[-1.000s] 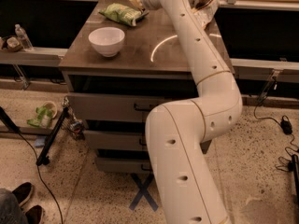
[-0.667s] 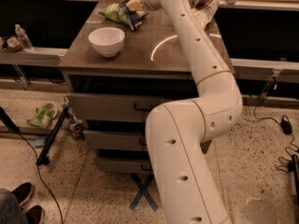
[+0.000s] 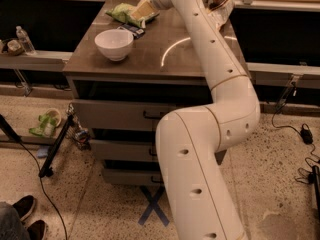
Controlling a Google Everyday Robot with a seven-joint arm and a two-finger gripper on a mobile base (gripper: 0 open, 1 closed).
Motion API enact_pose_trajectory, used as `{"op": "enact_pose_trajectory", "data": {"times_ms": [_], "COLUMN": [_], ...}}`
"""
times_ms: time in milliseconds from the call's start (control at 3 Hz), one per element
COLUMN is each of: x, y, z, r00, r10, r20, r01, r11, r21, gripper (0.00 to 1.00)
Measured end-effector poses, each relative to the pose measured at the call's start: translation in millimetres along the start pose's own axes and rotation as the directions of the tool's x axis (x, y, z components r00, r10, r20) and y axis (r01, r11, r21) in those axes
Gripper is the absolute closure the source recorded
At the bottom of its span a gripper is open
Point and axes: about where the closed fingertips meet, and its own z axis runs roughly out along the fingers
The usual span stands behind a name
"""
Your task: Move rxbar blueberry near green jalapeno chip bag
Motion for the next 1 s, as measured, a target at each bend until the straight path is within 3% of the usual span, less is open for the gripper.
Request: {"op": "enact_pose_trajectory", "data": {"times_ms": [333,667,1000], "x": [7,20,20], "y": [-23,-86,-86], "z": [-20,-75,-75], "r00": [0.999,0.984,0.984], "r10": [-0.028,-0.101,-0.101], "r20": [-0.043,-0.149,-0.150], "r01": [0.029,0.123,0.123], "r11": [0.9990,0.9820,0.9819], "r21": [0.033,0.143,0.144], "gripper": [0.00,0.00,0.00]}}
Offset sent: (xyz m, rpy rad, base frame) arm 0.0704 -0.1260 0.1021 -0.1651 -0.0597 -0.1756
